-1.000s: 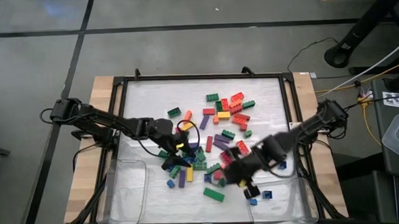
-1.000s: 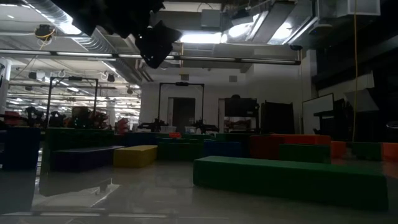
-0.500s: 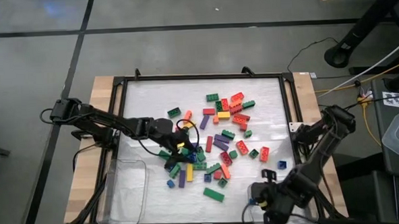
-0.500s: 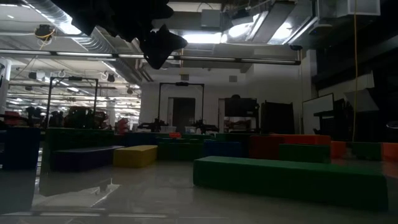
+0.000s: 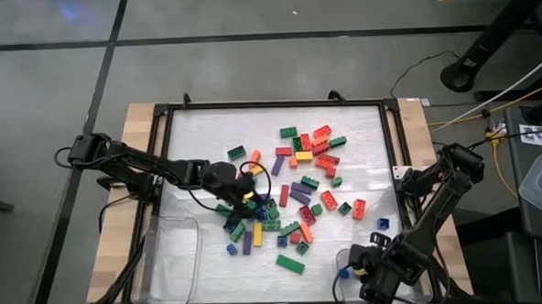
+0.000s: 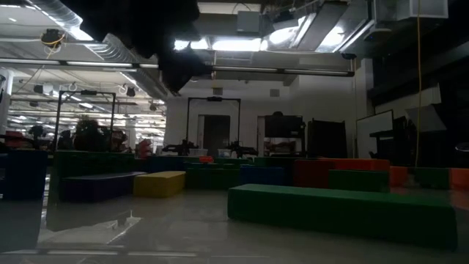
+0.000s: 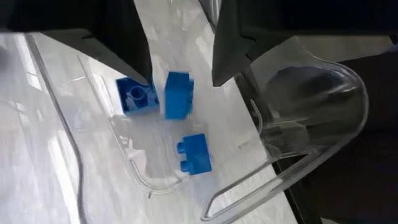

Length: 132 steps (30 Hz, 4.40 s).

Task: Sort blocks by size
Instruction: Put the small blue block into the right transparent bin

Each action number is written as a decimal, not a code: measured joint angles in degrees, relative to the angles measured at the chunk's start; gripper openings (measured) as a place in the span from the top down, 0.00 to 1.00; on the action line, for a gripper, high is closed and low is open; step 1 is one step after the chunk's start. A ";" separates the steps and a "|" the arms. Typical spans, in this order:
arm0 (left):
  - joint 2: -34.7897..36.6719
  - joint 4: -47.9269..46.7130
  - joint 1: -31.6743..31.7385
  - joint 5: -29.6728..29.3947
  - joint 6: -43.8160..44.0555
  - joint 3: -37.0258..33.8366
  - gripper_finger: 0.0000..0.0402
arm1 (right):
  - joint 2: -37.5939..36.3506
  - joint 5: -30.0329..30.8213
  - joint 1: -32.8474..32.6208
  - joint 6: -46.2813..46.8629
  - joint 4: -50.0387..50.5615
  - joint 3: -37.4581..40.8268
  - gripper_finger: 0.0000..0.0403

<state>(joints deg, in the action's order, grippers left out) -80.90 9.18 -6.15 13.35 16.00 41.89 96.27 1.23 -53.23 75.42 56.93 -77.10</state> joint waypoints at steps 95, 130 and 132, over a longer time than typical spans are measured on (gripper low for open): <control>-11.89 -12.73 -6.45 -10.29 -10.90 7.84 0.70 | 0.04 42.34 2.85 -38.63 -1.91 -5.68 0.41; -11.80 6.55 -6.45 5.59 -3.58 17.70 0.67 | 0.04 29.21 18.82 -95.48 -30.08 -5.68 0.41; -11.76 7.79 -6.46 5.59 -3.51 17.70 0.67 | 0.04 29.01 18.85 -95.85 -30.20 -5.68 0.41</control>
<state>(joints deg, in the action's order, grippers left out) -92.66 16.97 -12.61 18.94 12.49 59.59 96.31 30.25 -34.38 -20.44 26.73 -82.78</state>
